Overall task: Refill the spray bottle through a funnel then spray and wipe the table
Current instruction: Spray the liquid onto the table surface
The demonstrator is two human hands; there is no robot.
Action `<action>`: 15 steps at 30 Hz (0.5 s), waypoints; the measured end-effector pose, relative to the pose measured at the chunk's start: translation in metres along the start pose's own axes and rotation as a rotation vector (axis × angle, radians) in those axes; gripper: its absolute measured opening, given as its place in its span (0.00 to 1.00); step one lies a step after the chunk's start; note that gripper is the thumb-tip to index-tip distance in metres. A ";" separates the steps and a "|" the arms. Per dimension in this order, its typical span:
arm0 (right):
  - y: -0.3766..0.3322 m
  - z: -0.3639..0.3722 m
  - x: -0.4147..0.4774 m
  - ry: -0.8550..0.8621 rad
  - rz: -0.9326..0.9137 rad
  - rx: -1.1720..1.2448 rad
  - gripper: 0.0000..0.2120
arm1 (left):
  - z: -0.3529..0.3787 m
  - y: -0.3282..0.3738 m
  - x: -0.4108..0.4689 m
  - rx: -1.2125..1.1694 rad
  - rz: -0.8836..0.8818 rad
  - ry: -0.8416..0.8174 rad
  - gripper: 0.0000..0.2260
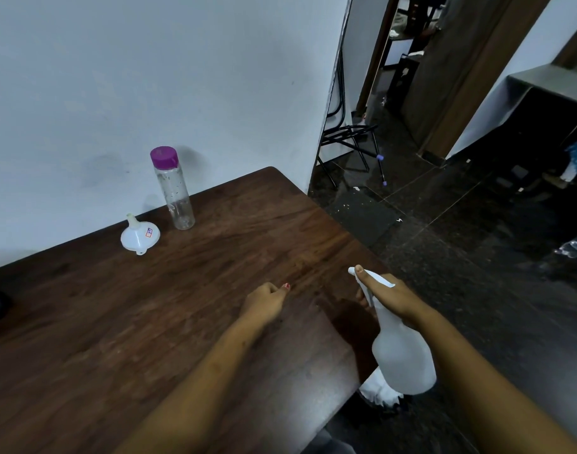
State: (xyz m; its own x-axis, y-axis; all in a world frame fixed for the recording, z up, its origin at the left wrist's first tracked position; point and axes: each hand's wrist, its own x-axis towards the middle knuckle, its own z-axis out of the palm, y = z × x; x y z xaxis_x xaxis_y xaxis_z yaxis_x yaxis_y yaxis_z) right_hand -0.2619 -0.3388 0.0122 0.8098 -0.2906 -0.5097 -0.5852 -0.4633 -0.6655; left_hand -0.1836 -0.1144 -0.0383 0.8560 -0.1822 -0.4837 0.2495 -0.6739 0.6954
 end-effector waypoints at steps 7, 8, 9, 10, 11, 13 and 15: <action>-0.008 0.006 0.002 0.042 -0.084 -0.061 0.35 | -0.002 -0.003 0.001 -0.007 -0.014 -0.003 0.14; -0.009 0.007 0.003 0.063 -0.072 -0.072 0.40 | -0.003 -0.003 0.001 -0.005 -0.015 -0.004 0.14; -0.010 0.007 0.004 0.083 -0.064 -0.077 0.42 | -0.003 -0.003 0.002 -0.003 -0.016 -0.003 0.14; -0.011 0.008 0.005 0.081 -0.066 -0.079 0.39 | -0.003 -0.002 0.002 -0.002 -0.015 -0.003 0.14; -0.012 0.007 0.005 0.058 -0.072 -0.078 0.34 | -0.003 -0.002 0.002 0.001 -0.012 -0.005 0.14; -0.014 0.007 0.006 0.031 -0.075 -0.062 0.28 | -0.003 -0.001 0.003 0.003 -0.002 -0.014 0.15; -0.016 0.008 0.008 0.063 -0.023 0.080 0.28 | -0.002 0.000 0.004 -0.006 0.000 -0.023 0.16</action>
State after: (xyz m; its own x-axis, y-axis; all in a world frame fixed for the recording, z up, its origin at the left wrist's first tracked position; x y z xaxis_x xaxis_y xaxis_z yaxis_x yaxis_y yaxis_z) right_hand -0.2466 -0.3271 0.0149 0.8228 -0.3339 -0.4599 -0.5656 -0.4025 -0.7198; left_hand -0.1795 -0.1131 -0.0389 0.8456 -0.1988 -0.4954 0.2521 -0.6693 0.6989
